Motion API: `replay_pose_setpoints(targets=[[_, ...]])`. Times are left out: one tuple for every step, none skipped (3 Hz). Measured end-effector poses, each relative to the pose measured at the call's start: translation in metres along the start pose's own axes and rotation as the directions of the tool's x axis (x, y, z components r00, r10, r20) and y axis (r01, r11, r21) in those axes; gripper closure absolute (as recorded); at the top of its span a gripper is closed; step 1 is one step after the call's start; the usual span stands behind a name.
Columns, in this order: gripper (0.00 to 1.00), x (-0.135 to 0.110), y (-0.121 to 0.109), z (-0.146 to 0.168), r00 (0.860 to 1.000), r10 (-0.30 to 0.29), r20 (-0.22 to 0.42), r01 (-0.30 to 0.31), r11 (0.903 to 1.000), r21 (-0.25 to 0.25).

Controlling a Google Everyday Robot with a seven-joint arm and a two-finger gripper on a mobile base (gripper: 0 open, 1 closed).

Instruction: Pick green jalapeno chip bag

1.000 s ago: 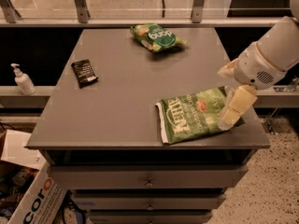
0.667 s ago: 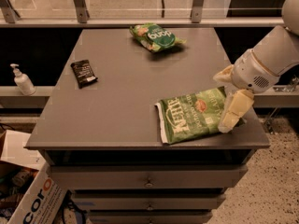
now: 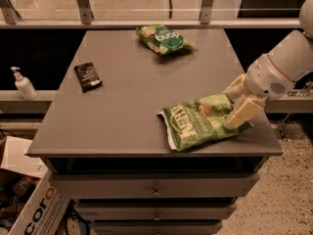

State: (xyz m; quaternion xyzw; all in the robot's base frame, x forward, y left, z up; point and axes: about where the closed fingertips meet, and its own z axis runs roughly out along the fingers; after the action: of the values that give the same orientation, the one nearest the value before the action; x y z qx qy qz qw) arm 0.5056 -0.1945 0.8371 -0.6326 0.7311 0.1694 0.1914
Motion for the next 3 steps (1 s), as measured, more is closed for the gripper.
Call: replay_pose_setpoints(targets=[[0.64,-0.003,-0.001,-0.008,1.000,-0.018,0.016,0.018,0.9998,0.009],[0.88,-0.009,-0.002,-0.017,0.999,-0.025,0.038,0.024,0.9994,0.023],[1.00,-0.018,-0.005,-0.028,0.996,-0.014,0.086,0.010,0.9986,0.052]])
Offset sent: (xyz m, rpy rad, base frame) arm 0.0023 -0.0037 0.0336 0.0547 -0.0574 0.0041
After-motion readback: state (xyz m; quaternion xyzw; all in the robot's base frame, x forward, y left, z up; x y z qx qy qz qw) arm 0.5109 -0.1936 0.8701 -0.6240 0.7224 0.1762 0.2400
